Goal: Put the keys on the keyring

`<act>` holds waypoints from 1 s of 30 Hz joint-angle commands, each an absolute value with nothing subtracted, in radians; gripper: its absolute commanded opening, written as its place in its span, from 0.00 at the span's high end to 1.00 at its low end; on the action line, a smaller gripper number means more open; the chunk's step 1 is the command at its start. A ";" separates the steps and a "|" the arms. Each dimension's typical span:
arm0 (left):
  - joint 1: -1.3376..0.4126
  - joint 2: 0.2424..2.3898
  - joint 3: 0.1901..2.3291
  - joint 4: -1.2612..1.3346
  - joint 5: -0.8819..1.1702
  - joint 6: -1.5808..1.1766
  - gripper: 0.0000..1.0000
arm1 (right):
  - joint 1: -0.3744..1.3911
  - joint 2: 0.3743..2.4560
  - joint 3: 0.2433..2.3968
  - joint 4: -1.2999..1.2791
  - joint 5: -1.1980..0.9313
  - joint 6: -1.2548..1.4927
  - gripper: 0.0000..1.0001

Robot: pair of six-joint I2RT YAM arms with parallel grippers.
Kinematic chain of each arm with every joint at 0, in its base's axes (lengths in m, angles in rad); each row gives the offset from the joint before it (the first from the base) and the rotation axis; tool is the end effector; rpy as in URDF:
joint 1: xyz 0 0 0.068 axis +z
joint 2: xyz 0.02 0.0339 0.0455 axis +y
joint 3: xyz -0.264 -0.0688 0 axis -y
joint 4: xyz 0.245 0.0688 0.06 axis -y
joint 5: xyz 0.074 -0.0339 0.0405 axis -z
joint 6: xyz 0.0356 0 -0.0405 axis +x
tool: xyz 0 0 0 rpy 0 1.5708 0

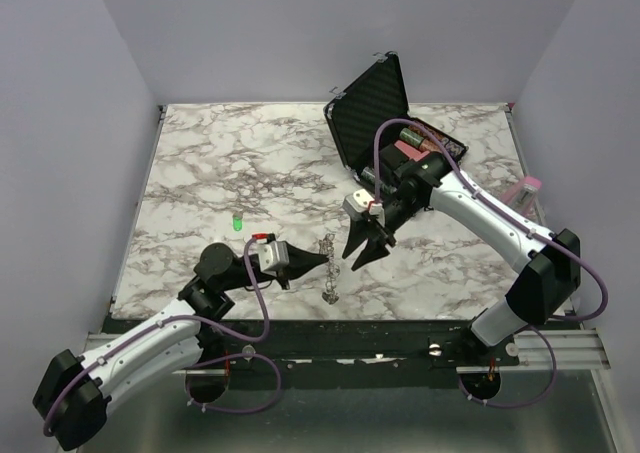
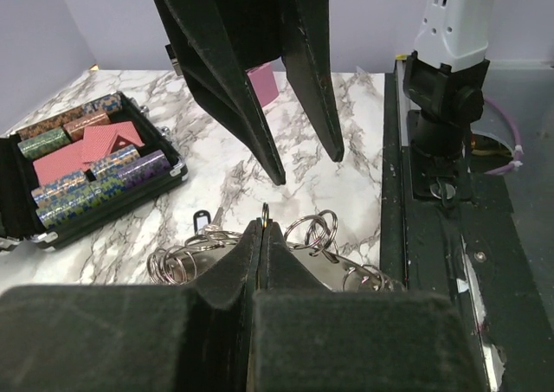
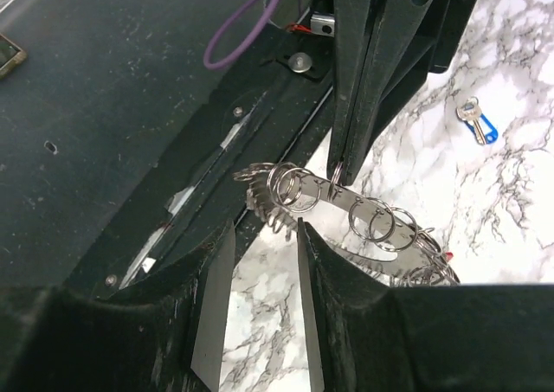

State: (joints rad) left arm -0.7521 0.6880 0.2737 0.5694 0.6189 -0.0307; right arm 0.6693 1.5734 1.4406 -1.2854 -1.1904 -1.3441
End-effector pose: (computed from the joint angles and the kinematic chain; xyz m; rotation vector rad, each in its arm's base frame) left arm 0.1073 -0.1287 0.2533 1.0113 1.1572 -1.0672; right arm 0.2028 0.2026 0.3183 -1.9673 1.1066 1.3832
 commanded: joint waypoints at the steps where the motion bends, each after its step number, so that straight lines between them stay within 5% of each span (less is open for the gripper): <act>1: -0.744 0.654 0.256 0.597 0.690 -0.006 1.00 | 0.667 1.566 1.425 -1.341 -1.273 -1.419 0.57; 30: -0.744 0.790 0.110 1.141 0.611 -0.428 1.00 | 0.678 1.571 1.328 -1.042 -1.379 -1.071 0.60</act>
State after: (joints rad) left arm -0.7479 0.7601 0.1226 0.9936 0.6434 -0.3706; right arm 0.6685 1.5734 1.3422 -1.1107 -1.3418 -1.1412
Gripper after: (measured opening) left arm 0.009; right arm 0.400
